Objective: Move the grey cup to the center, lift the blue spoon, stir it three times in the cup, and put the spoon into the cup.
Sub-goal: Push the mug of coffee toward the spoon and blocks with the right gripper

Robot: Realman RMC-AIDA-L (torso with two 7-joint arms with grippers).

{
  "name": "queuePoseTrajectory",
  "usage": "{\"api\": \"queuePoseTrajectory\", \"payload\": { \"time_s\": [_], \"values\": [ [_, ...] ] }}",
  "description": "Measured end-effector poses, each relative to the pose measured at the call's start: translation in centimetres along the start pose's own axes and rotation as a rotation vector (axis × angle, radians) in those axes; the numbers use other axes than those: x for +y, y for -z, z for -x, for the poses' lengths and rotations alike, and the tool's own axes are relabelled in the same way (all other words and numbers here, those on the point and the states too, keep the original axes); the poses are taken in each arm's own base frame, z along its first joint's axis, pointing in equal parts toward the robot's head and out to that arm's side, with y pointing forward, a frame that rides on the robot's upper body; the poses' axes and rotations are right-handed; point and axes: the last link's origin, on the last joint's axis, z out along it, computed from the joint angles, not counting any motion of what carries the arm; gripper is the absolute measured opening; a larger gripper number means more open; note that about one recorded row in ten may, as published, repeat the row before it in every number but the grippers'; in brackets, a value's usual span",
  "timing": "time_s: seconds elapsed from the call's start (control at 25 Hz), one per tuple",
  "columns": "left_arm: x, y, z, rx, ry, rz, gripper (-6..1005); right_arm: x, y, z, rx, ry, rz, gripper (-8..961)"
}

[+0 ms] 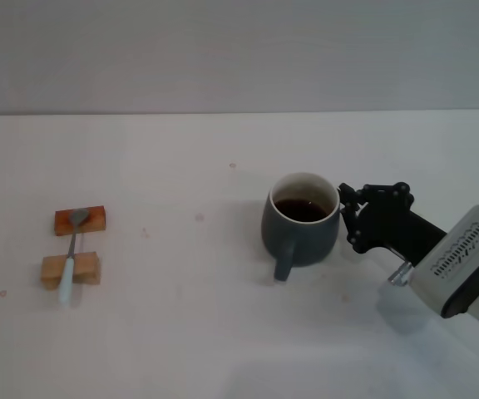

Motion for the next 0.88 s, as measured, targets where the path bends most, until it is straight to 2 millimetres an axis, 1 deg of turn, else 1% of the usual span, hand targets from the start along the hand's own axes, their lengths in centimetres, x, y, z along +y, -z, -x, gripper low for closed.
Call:
{"api": "queuePoseTrajectory", "payload": {
  "time_s": [0.36,0.68,0.88],
  "values": [
    [0.2,-0.1,-0.1,0.005,0.003,0.006,752,0.9,-0.9,1.3,-0.037,0.003,0.034,50],
    [0.1,0.5,-0.3,0.026,-0.002,0.014,750,1.5,-1.2,1.8,-0.052,-0.005,0.05,50],
    [-0.1,0.8,-0.4,0.034,-0.005,0.011,749,2.2,-1.3,2.2,-0.063,-0.015,0.068,50]
  ]
}}
